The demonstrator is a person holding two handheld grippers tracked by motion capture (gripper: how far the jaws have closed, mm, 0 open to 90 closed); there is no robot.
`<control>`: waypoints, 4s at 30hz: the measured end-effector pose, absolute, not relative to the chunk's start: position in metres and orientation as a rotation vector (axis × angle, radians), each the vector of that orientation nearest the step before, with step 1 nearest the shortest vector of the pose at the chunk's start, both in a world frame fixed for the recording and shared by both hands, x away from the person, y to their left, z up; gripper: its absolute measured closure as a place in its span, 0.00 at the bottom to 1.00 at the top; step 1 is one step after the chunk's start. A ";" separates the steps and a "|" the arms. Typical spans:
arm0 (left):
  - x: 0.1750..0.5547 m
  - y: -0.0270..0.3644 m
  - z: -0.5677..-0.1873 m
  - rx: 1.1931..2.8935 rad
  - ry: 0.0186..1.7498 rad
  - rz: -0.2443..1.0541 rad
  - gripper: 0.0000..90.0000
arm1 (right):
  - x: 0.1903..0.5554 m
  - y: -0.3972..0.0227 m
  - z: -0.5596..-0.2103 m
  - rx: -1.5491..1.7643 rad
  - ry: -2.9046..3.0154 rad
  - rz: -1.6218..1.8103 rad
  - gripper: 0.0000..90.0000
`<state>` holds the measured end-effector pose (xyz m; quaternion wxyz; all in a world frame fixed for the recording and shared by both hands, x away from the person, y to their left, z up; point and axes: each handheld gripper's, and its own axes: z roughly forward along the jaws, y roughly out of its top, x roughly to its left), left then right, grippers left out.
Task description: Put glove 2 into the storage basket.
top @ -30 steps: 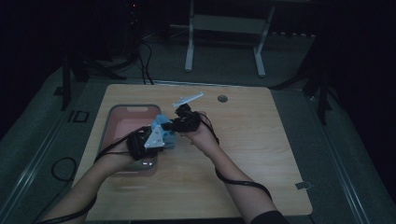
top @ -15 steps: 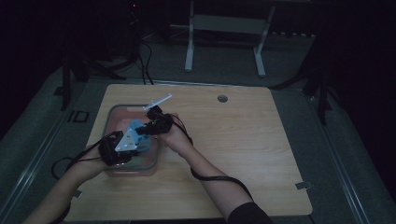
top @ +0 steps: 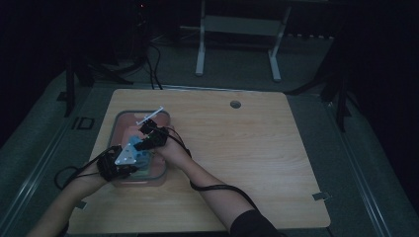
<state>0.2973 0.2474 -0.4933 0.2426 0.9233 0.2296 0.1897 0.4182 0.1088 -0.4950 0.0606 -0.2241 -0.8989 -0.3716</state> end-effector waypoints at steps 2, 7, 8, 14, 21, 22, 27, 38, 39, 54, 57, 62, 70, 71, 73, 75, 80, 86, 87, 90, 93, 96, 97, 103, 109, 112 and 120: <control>0.299 0.248 -0.494 2.522 0.639 0.518 0.85 | 0.420 0.110 -0.495 -0.690 -2.722 -1.112 0.84; 0.300 0.248 -0.493 2.519 0.667 0.501 0.79 | 0.422 0.111 -0.494 -0.707 -2.706 -1.111 0.60; 0.300 0.248 -0.493 2.517 0.678 0.502 0.76 | 0.421 0.111 -0.493 -0.707 -2.713 -1.117 0.55; 0.299 0.251 -0.489 2.493 0.751 0.513 0.50 | 0.421 0.107 -0.488 -0.708 -2.737 -1.132 0.38; 0.298 0.263 -0.472 2.407 0.846 0.515 0.23 | 0.420 0.096 -0.479 -0.681 -2.700 -1.196 0.20; 0.298 0.264 -0.469 2.387 0.863 0.505 0.18 | 0.420 0.095 -0.477 -0.675 -2.703 -1.200 0.19; 0.297 0.266 -0.457 2.304 0.921 0.532 0.17 | 0.414 0.084 -0.467 -0.651 -2.688 -1.252 0.19; 0.295 0.241 -0.446 2.187 0.916 0.551 0.16 | 0.401 0.043 -0.454 -0.652 -2.708 -1.326 0.19; 0.295 0.238 -0.446 2.182 0.911 0.552 0.16 | 0.400 0.038 -0.453 -0.656 -2.708 -1.334 0.19; 0.289 0.190 -0.450 2.165 0.826 0.497 0.12 | 0.394 -0.023 -0.462 -0.706 -2.704 -1.356 0.19; 0.288 0.181 -0.450 2.152 0.813 0.475 0.12 | 0.392 -0.034 -0.466 -0.712 -2.704 -1.356 0.19; 0.286 0.162 -0.454 2.176 0.767 0.457 0.12 | 0.388 -0.054 -0.472 -0.726 -2.709 -1.349 0.19; 0.281 0.139 -0.460 2.191 0.703 0.425 0.12 | 0.385 -0.080 -0.482 -0.749 -2.690 -1.355 0.19; 0.281 0.136 -0.460 2.192 0.698 0.422 0.12 | 0.385 -0.083 -0.484 -0.758 -2.690 -1.349 0.19; 0.279 0.130 -0.460 2.193 0.680 0.411 0.12 | 0.385 -0.088 -0.486 -0.759 -2.697 -1.351 0.19; 0.277 0.124 -0.461 2.190 0.665 0.401 0.12 | 0.384 -0.094 -0.488 -0.769 -2.697 -1.351 0.19; 0.272 0.105 -0.467 2.199 0.604 0.359 0.12 | 0.381 -0.106 -0.495 -0.782 -2.704 -1.339 0.19; 0.269 0.086 -0.483 2.217 0.544 0.297 0.12 | 0.377 -0.118 -0.508 -0.799 -2.706 -1.316 0.19; 0.268 0.084 -0.486 2.220 0.535 0.281 0.12 | 0.376 -0.120 -0.510 -0.799 -2.704 -1.317 0.19; 0.266 0.076 -0.494 2.242 0.508 0.267 0.12 | 0.374 -0.125 -0.517 -0.804 -2.707 -1.310 0.19; 0.265 0.071 -0.501 2.250 0.498 0.245 0.12 | 0.372 -0.129 -0.523 -0.796 -2.711 -1.311 0.17; 0.265 0.067 -0.507 2.252 0.493 0.225 0.12 | 0.369 -0.135 -0.528 -0.781 -2.720 -1.319 0.17; 0.265 0.067 -0.509 2.248 0.495 0.216 0.12 | 0.369 -0.136 -0.529 -0.774 -2.721 -1.323 0.17; 0.265 0.061 -0.519 2.249 0.486 0.197 0.12 | 0.366 -0.146 -0.536 -0.783 -2.740 -1.308 0.17; 0.265 0.056 -0.527 2.247 0.477 0.177 0.12 | 0.363 -0.154 -0.544 -0.792 -2.748 -1.309 0.17; 0.265 0.053 -0.532 2.254 0.468 0.171 0.12 | 0.362 -0.155 -0.546 -0.793 -2.753 -1.305 0.17; 0.263 0.052 -0.545 2.263 0.456 0.168 0.12 | 0.360 -0.163 -0.551 -0.820 -2.744 -1.336 0.17</control>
